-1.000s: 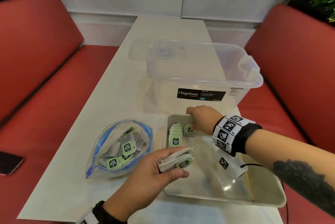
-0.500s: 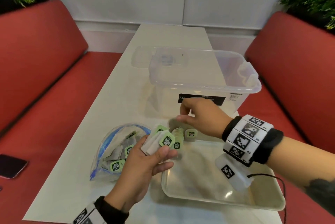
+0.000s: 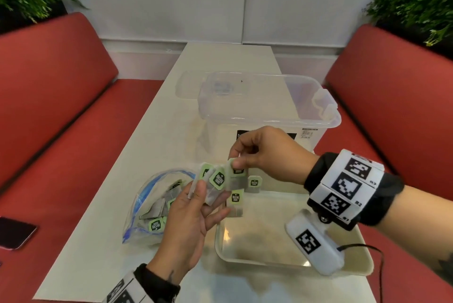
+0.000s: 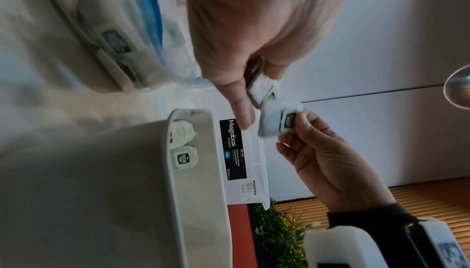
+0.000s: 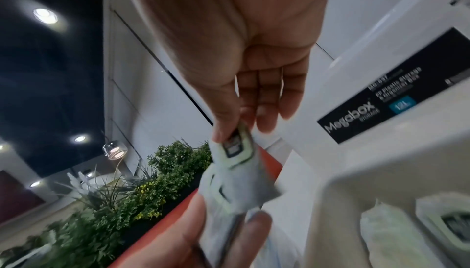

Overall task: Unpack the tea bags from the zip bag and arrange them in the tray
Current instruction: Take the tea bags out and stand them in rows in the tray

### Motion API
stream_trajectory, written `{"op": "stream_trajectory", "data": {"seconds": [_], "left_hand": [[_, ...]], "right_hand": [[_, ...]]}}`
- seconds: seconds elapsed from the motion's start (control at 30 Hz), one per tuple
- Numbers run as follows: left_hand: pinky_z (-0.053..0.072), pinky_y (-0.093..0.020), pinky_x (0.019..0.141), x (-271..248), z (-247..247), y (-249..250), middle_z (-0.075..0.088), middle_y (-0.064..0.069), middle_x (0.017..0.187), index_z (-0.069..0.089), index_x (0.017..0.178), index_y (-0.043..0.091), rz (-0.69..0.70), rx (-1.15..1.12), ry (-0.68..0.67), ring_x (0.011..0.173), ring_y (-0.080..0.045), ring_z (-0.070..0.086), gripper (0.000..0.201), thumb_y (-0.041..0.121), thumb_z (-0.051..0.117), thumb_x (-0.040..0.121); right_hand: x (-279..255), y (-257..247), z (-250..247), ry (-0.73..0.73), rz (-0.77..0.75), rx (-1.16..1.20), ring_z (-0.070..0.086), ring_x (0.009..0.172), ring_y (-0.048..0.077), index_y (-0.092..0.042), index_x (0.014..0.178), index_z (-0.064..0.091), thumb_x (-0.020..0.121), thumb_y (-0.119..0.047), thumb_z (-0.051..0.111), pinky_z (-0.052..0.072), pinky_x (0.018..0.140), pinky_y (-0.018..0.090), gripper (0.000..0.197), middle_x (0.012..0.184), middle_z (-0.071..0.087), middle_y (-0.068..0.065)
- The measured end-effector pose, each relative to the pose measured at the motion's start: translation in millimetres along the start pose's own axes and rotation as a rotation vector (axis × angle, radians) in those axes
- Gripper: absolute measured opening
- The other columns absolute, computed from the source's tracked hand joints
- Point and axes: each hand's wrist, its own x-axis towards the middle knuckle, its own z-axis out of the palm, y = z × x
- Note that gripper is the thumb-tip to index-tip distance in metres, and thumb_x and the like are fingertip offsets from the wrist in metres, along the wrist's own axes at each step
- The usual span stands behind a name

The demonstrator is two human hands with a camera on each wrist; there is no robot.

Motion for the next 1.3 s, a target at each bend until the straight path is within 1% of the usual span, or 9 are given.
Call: {"op": "stream_trajectory", "data": {"seconds": [0.1, 0.3, 0.5, 0.77, 0.9, 0.97, 1.07, 1.2, 1.3], "left_hand": [[0.058, -0.028, 0.068, 0, -2, -1, 0.071, -0.003, 0.107, 0.056, 0.118, 0.013, 0.067, 0.052, 0.004, 0.099, -0.020, 0.068, 0.040, 0.030, 0.049, 0.082], [0.053, -0.035, 0.089, -2, 2, -1, 0.072, 0.000, 0.105, 0.062, 0.111, 0.015, 0.129, 0.262, -0.067, 0.100, -0.013, 0.067, 0.038, 0.034, 0.050, 0.081], [0.054, -0.023, 0.078, -1, 8, -3, 0.069, -0.002, 0.112, 0.059, 0.123, 0.015, 0.065, 0.338, -0.190, 0.105, -0.015, 0.064, 0.044, 0.031, 0.049, 0.083], [0.054, -0.033, 0.087, 0, 7, -4, 0.067, -0.007, 0.116, 0.058, 0.122, 0.013, 0.042, 0.332, -0.190, 0.108, -0.020, 0.063, 0.045, 0.029, 0.051, 0.081], [0.056, -0.026, 0.078, 1, 7, -2, 0.069, -0.002, 0.114, 0.057, 0.124, 0.016, 0.048, 0.344, -0.215, 0.105, -0.016, 0.064, 0.045, 0.028, 0.049, 0.082], [0.055, -0.025, 0.077, 2, 8, -1, 0.069, -0.006, 0.113, 0.057, 0.124, 0.012, 0.043, 0.319, -0.215, 0.105, -0.019, 0.064, 0.045, 0.028, 0.049, 0.082], [0.053, -0.039, 0.089, 2, 8, 4, 0.067, -0.012, 0.116, 0.058, 0.120, 0.005, 0.005, 0.161, -0.178, 0.111, -0.027, 0.061, 0.045, 0.029, 0.049, 0.083], [0.049, -0.049, 0.091, 1, 7, 8, 0.061, -0.018, 0.123, 0.065, 0.114, 0.006, -0.060, -0.043, -0.222, 0.114, -0.034, 0.059, 0.059, 0.042, 0.078, 0.069], [0.050, -0.049, 0.089, 1, 5, 9, 0.059, -0.018, 0.126, 0.065, 0.114, 0.007, -0.099, -0.110, -0.259, 0.115, -0.032, 0.058, 0.067, 0.041, 0.084, 0.059]], "right_hand": [[1, -6, -10, -0.022, -0.027, -0.181, 0.049, 0.058, 0.001, -0.021, 0.082, 0.072, 0.081, -0.018, 0.072, 0.037, 0.056, 0.012, 0.003, 0.074, 0.065, -0.001], [2, -9, -13, 0.008, -0.025, -0.317, 0.052, 0.060, 0.001, -0.027, 0.077, 0.066, 0.081, -0.022, 0.070, 0.040, 0.061, 0.019, 0.008, 0.066, 0.060, -0.011], [0, -11, -9, -0.037, -0.018, -0.236, 0.055, 0.045, 0.000, -0.025, 0.073, 0.064, 0.081, -0.022, 0.072, 0.045, 0.055, 0.012, 0.012, 0.057, 0.061, -0.011], [-1, -11, -14, -0.073, 0.006, -0.252, 0.050, 0.041, -0.001, -0.024, 0.071, 0.067, 0.078, -0.028, 0.075, 0.046, 0.053, 0.014, 0.011, 0.058, 0.060, -0.009], [0, -13, -15, -0.100, 0.002, -0.378, 0.050, 0.055, 0.002, -0.023, 0.075, 0.070, 0.080, -0.026, 0.072, 0.039, 0.053, 0.012, 0.007, 0.061, 0.057, -0.011], [1, -14, -14, -0.106, 0.001, -0.386, 0.049, 0.059, 0.002, -0.022, 0.078, 0.070, 0.082, -0.024, 0.069, 0.039, 0.057, 0.017, 0.005, 0.065, 0.058, -0.011], [1, -14, -13, -0.111, 0.023, -0.249, 0.056, 0.054, 0.000, -0.022, 0.087, 0.069, 0.083, -0.024, 0.069, 0.045, 0.057, 0.011, 0.004, 0.068, 0.065, -0.010], [1, -14, -13, -0.138, 0.051, -0.134, 0.061, 0.052, 0.005, -0.021, 0.089, 0.068, 0.082, -0.018, 0.070, 0.049, 0.055, 0.015, 0.008, 0.063, 0.066, -0.007], [1, -16, -11, -0.103, 0.032, -0.102, 0.061, 0.055, 0.009, -0.023, 0.092, 0.066, 0.082, -0.022, 0.070, 0.047, 0.056, 0.013, 0.011, 0.065, 0.065, -0.008]]}}
